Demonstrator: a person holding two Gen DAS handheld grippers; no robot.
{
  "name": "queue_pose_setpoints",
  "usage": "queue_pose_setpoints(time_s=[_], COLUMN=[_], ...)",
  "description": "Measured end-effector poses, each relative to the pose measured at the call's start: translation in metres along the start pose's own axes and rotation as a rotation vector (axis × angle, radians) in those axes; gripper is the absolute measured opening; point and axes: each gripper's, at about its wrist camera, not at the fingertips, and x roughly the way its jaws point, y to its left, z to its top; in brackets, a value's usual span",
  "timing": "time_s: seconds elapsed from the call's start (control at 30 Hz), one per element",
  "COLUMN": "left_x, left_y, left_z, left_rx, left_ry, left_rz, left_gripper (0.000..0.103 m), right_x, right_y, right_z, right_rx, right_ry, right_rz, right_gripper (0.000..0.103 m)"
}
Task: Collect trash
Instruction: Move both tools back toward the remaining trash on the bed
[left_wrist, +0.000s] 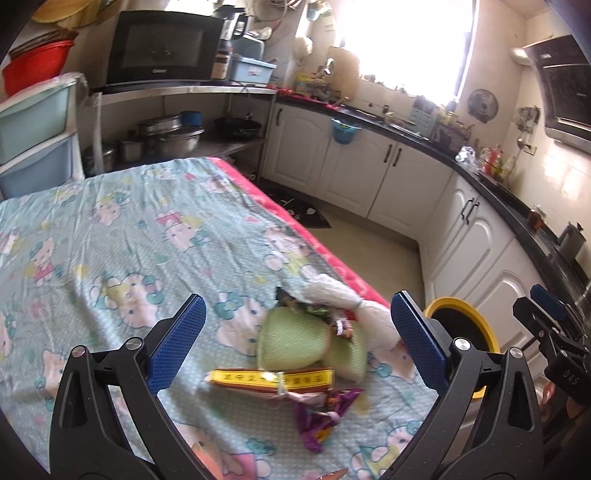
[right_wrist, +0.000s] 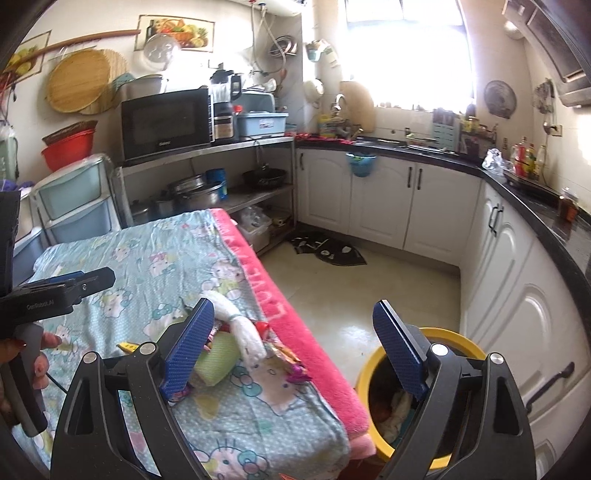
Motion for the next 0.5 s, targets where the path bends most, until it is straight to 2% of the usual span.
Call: queue_pose_setpoints(time_s=[0.27,0.5], left_x=[0.013,0.037], left_y=[0.022,0.044], left_z=[-0.01,-0.029], left_rx=[-0.053,-0.163], left_ry=[0.062,0.175], left_rz=[0.011,-0.018], left_gripper=[0.092,0.092], right_x=[0.019,0.051], right_y=[0.02,0.03], right_z=[-0.002,-0.014], right_rx=[-0.042,-0.069], right_ry=[0.028,0.097], right_rz=[0.041,0.056], right_gripper=[0.085,0.085])
